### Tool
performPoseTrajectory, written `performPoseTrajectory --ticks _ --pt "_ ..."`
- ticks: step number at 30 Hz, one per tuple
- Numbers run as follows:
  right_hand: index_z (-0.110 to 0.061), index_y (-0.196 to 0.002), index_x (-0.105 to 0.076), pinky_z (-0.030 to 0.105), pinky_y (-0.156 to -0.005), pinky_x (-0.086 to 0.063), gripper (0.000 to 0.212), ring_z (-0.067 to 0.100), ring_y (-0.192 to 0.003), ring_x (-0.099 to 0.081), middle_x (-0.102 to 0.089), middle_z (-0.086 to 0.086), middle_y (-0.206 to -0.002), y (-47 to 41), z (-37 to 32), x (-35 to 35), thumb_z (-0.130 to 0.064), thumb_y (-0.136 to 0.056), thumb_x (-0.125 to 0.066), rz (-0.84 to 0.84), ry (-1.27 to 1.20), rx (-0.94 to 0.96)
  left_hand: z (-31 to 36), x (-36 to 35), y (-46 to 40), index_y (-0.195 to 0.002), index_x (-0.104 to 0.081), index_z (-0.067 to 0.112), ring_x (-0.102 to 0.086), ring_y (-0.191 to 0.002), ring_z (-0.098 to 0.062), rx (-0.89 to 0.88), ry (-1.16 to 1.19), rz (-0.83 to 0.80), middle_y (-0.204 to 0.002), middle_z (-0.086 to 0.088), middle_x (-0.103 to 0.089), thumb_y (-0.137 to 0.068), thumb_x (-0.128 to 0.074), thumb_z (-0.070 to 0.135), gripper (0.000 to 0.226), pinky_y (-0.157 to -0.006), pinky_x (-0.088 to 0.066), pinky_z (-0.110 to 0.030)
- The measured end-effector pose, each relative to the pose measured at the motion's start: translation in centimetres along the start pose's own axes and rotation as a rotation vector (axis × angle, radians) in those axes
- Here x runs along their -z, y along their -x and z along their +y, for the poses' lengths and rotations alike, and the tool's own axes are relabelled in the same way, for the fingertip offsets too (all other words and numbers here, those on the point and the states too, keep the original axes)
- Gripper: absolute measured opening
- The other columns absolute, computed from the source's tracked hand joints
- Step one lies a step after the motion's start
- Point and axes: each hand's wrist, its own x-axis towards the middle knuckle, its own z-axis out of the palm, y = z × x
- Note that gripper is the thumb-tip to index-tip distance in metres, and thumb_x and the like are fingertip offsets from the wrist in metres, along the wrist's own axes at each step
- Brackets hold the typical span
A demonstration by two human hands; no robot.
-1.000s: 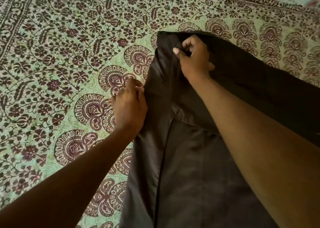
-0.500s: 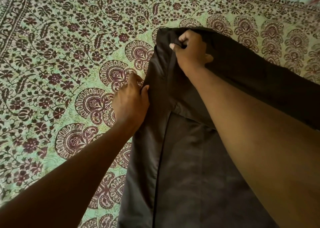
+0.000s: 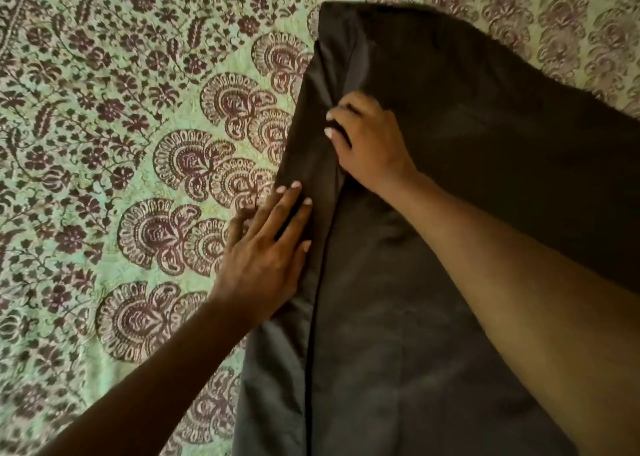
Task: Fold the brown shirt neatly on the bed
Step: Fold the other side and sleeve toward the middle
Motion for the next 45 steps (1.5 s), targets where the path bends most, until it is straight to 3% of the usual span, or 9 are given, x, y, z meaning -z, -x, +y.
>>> performPoseTrajectory --ticks 5,10,13,16,21,25,36,40,45 --pt "-0.014 -0.133 -0.064 0.048 -0.101 -0.042 0.042 0.029 -0.132 -0.051 -0.054 0.007 -0.145 2.7 -2.9 0.0 -0.038 -0.101 -0.051 0.002 0.039 0.005 0.9 -0.1 4.1 -0.16 -0.031 0.012 -0.025 -0.156 -0.028 0.057 -0.04 -0.044 -0.172 -0.007 -0.016 -0.106 -0.036 0.045 0.064 -0.122 -0.028 -0.052" --pt "-0.002 -0.115 -0.072 0.056 -0.081 -0.051 0.025 0.042 -0.104 -0.06 -0.062 0.02 -0.113 9.1 -6.5 -0.2 -0.016 -0.095 -0.063 -0.016 0.008 0.088 2.0 0.0 8.7 -0.161 -0.028 0.009 -0.012 -0.16 -0.024 0.044 -0.056 -0.119 -0.173 -0.006 -0.011 -0.108 -0.025 0.047 0.065 -0.121 -0.03 -0.054" --pt "-0.003 -0.118 -0.072 0.055 -0.078 -0.052 0.027 0.041 -0.1 -0.063 -0.064 0.018 -0.112 10.2 -6.4 0.0 -0.017 -0.099 -0.058 -0.026 -0.017 0.069 2.9 -0.4 11.7 -0.163 -0.024 0.011 -0.009 -0.16 -0.023 0.006 -0.077 -0.134 -0.173 -0.006 -0.009 -0.108 -0.025 0.048 0.066 -0.122 -0.028 -0.053" --pt "-0.011 -0.12 -0.071 0.05 -0.086 -0.048 0.034 0.036 -0.108 -0.061 -0.062 0.012 -0.119 10.8 -6.9 0.3 -0.033 -0.097 -0.058 -0.01 0.07 -0.001 3.3 -0.9 14.5 -0.163 -0.021 0.01 -0.007 -0.16 -0.023 -0.062 -0.116 -0.124 -0.174 -0.006 -0.007 -0.107 -0.028 0.048 0.068 -0.125 -0.023 -0.05" --pt "-0.008 -0.135 -0.063 0.049 -0.089 -0.045 0.052 0.036 -0.12 -0.056 -0.057 0.014 -0.135 16.3 -10.4 -0.4 -0.042 -0.096 -0.059 -0.136 0.073 0.17 3.8 -0.8 18.6 -0.163 -0.022 0.008 -0.009 -0.16 -0.025 -0.135 -0.089 -0.164 -0.173 -0.007 -0.007 -0.105 -0.036 0.049 0.072 -0.124 -0.024 -0.054" --pt "-0.01 -0.142 -0.059 0.05 -0.096 -0.042 0.052 0.031 -0.134 -0.049 -0.05 0.01 -0.148 19.2 -11.9 0.0 -0.04 -0.1 -0.058 -0.17 0.047 0.027 5.4 -0.9 22.6 -0.163 -0.02 0.009 -0.009 -0.16 -0.025 -0.097 -0.08 -0.166 -0.174 -0.007 -0.007 -0.105 -0.038 0.049 0.073 -0.124 -0.025 -0.054" --pt "-0.018 -0.139 -0.062 0.049 -0.097 -0.037 0.048 0.028 -0.138 -0.049 -0.051 0.006 -0.151 27.4 -15.4 -1.3 -0.045 -0.1 -0.053 -0.141 0.1 0.147 9.6 -2.3 29.6 -0.164 -0.015 0.01 -0.007 -0.16 -0.023 0.094 -0.041 -0.108 -0.174 -0.006 -0.006 -0.106 -0.031 0.052 0.073 -0.129 -0.006 -0.047" --pt "-0.021 -0.138 -0.063 0.053 -0.101 -0.038 0.047 0.03 -0.142 -0.041 -0.042 0.007 -0.158 29.5 -15.7 -0.7 -0.046 -0.099 -0.057 -0.135 0.053 -0.015 11.2 -1.9 30.8 -0.163 -0.017 0.007 -0.007 -0.16 -0.023 0.079 -0.003 -0.153 -0.174 -0.008 -0.006 -0.108 -0.026 0.051 0.071 -0.128 -0.01 -0.048" --pt "-0.023 -0.142 -0.061 0.053 -0.101 -0.043 0.047 0.031 -0.142 -0.041 -0.04 0.007 -0.161 31.9 -16.5 -0.4 -0.043 -0.1 -0.059 -0.213 0.032 0.053 12.6 -1.5 32.8 -0.159 -0.031 0.005 -0.019 -0.158 -0.026 0.001 0.04 -0.14 -0.171 -0.011 -0.018 -0.108 -0.033 0.046 0.066 -0.125 -0.022 -0.048"
